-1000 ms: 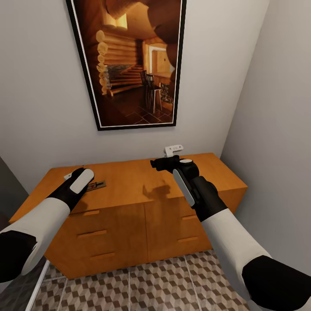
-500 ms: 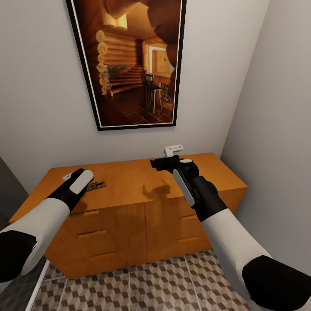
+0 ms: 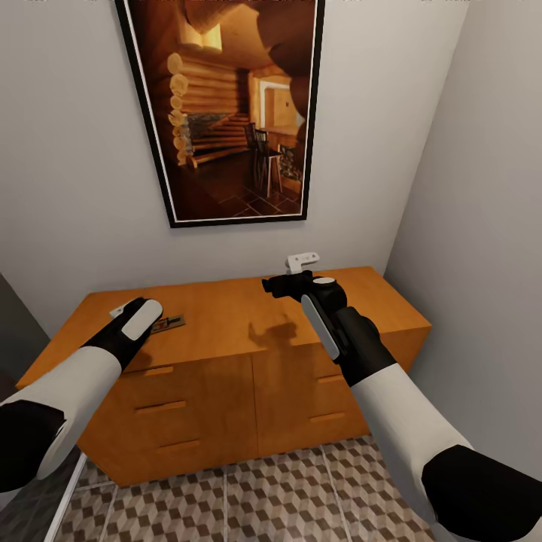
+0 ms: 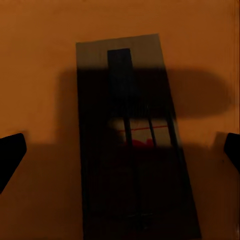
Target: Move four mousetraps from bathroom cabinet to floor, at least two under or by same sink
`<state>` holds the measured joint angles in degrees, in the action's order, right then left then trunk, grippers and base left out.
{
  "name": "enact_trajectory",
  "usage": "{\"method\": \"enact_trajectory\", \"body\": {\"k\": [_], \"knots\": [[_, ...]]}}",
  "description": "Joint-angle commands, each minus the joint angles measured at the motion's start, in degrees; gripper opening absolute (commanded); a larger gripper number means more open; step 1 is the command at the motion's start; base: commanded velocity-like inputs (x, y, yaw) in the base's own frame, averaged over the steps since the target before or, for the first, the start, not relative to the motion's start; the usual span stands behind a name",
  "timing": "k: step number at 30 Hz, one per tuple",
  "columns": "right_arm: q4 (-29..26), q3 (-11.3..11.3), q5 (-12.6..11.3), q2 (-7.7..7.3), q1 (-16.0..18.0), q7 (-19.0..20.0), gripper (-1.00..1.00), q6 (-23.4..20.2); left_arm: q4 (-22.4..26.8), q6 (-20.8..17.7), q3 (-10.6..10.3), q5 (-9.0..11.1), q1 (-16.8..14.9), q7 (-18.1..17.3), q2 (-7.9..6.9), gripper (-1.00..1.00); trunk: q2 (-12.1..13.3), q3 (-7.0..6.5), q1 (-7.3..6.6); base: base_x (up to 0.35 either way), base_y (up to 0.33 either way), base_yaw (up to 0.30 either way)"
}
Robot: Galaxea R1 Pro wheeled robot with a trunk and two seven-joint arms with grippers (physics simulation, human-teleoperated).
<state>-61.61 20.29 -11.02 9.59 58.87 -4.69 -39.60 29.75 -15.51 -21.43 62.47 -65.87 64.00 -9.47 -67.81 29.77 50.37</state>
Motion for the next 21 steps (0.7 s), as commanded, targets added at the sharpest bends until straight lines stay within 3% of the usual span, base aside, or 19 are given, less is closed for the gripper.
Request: {"method": "enact_trajectory", "body": {"k": [1, 21], "knots": [[-0.05, 0.09, -0.59, -0.01, 0.05, -0.49, 1.00, -0.19, -1.23, -0.12, -0.38, 0.63, 0.01, -0.28, -0.11, 1.00, -0.03, 0.08, 0.01, 0.000, 0.000, 0.000], [-0.02, 0.07, -0.59, -0.04, 0.05, -0.49, 1.00, -0.18, -3.54, 0.75, -0.31, 0.66, 0.00, -2.20, -0.17, 1.00, -0.03, 0.08, 0.01, 0.000, 0.000, 0.000]]}}
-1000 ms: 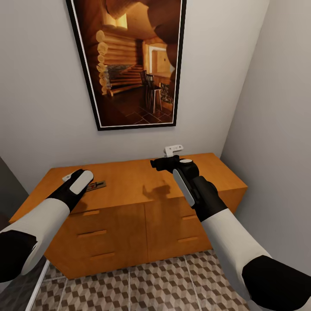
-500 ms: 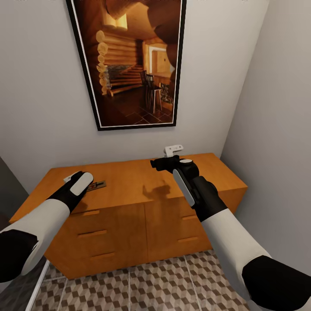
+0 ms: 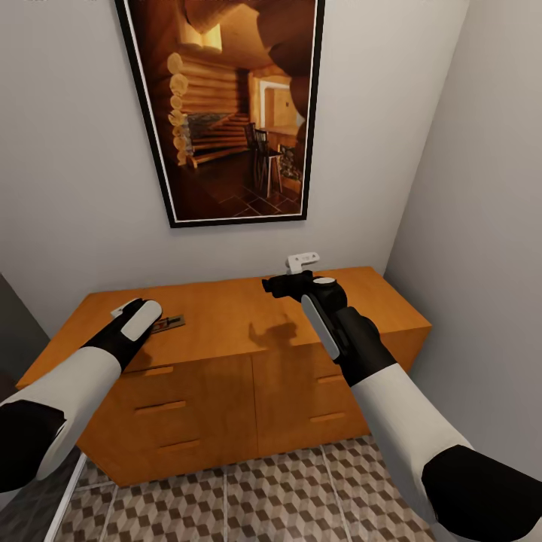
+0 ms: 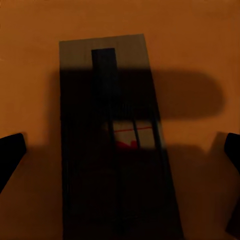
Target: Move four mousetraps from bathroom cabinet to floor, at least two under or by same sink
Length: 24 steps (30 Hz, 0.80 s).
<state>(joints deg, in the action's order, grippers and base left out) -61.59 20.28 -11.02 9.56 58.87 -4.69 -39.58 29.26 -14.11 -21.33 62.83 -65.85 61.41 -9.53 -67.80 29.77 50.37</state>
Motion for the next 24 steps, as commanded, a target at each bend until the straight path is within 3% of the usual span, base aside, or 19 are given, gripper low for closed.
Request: {"method": "enact_trajectory", "body": {"k": [1, 7, 15, 24], "knots": [[-0.06, 0.08, -0.59, -0.02, 0.04, -0.49, 1.00, -0.21, -3.09, -0.66, -0.39, 0.30, -0.02, 0.38, -0.12, 1.00, -0.03, 0.07, 0.01, 0.000, 0.000, 0.000], [-0.03, 0.11, -0.59, -0.03, 0.04, -0.50, 1.00, -0.20, -3.36, -0.66, -0.16, 0.28, -0.02, 0.38, -0.14, 1.00, -0.03, 0.07, 0.01, 0.000, 0.000, 0.000], [-0.02, 0.08, -0.59, -0.03, 0.02, -0.49, 1.00, -0.20, -3.42, -0.66, -0.05, 0.36, -0.05, 0.38, -1.62, 1.00, -0.03, 0.07, 0.01, 0.000, 0.000, 0.000], [-0.02, 0.07, -0.59, -0.01, 0.07, -0.52, 1.00, -0.18, -3.50, -0.63, -0.10, 0.37, 0.01, 0.32, -2.07, 1.00, -0.03, 0.07, 0.01, 0.000, 0.000, 0.000]]}}
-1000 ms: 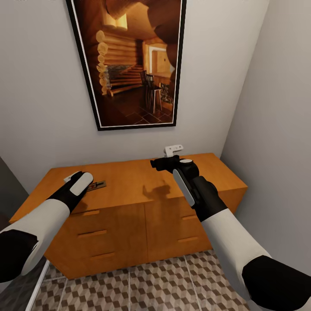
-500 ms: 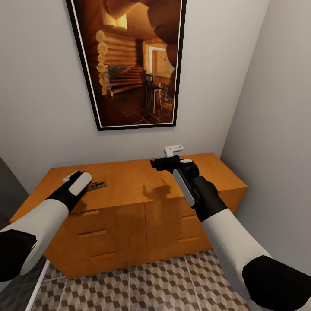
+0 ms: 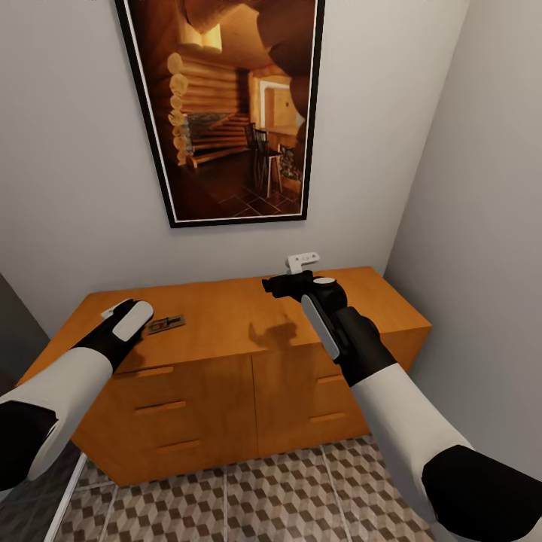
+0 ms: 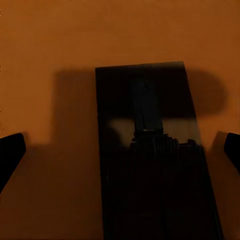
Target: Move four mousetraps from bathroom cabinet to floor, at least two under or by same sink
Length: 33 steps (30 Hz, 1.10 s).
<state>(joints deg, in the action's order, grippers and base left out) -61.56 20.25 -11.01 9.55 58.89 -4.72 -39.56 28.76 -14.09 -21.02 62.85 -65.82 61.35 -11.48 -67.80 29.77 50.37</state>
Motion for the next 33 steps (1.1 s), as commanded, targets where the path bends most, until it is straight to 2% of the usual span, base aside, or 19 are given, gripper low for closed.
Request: {"method": "enact_trajectory", "body": {"k": [1, 33], "knots": [[-0.05, 0.10, -0.59, -0.02, 0.06, -0.49, 1.00, -0.21, -3.01, -0.65, -0.41, 0.34, -0.02, 0.37, -0.11, 1.00, -0.03, 0.07, 0.01, 0.000, 0.000, 0.000], [-0.05, 0.14, -0.59, 0.03, 0.00, -0.55, 1.00, -0.17, -5.02, -0.59, -0.43, 0.34, -0.02, -1.65, 0.19, 1.00, -0.03, 0.07, 0.01, 0.000, 0.000, 0.000]]}}
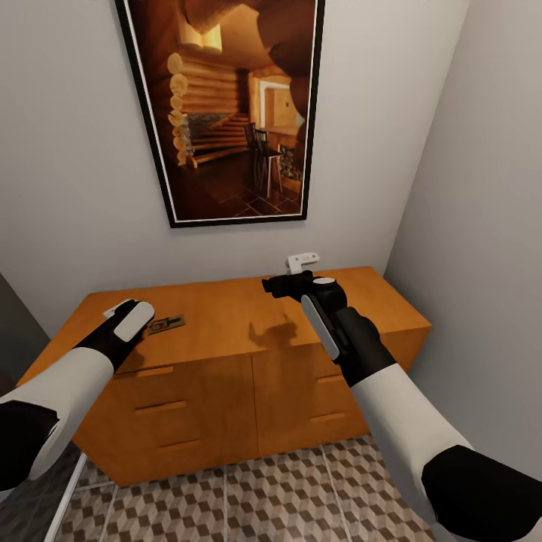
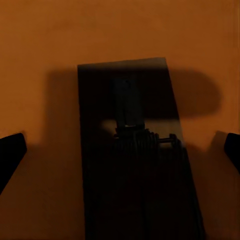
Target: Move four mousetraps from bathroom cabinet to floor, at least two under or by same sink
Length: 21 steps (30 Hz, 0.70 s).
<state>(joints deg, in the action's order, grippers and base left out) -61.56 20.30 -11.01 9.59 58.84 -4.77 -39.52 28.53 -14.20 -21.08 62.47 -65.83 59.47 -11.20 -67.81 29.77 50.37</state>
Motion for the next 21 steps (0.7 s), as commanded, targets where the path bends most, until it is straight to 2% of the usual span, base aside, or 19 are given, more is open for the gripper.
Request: {"method": "enact_trajectory", "body": {"k": [1, 9, 10, 21], "knots": [[-0.05, 0.09, -0.59, -0.01, 0.05, -0.50, 1.00, -0.20, -4.78, -0.48, -0.37, 0.72, -0.01, 0.23, -0.10, 1.00, -0.03, 0.08, 0.01, 0.000, 0.000, 0.000], [-0.05, 0.09, -0.59, -0.02, 0.09, -0.50, 1.00, -0.20, -4.80, -0.48, -0.37, 0.72, 0.00, 0.21, -0.18, 1.00, -0.03, 0.08, 0.01, 0.000, 0.000, 0.000], [-0.05, 0.09, -0.59, -0.02, 0.08, -0.50, 1.00, -0.20, -4.80, -0.48, -0.37, 0.72, 0.00, 0.21, -0.19, -1.00, -0.03, 0.08, 0.01, 0.000, 0.000, 0.000], [-0.05, 0.09, -0.59, -0.07, 0.08, -0.50, 1.00, -0.20, -4.88, -0.48, -0.30, 0.72, 0.00, 0.21, -0.34, -1.00, -0.03, 0.08, 0.01, 0.000, 0.000, 0.000]]}}
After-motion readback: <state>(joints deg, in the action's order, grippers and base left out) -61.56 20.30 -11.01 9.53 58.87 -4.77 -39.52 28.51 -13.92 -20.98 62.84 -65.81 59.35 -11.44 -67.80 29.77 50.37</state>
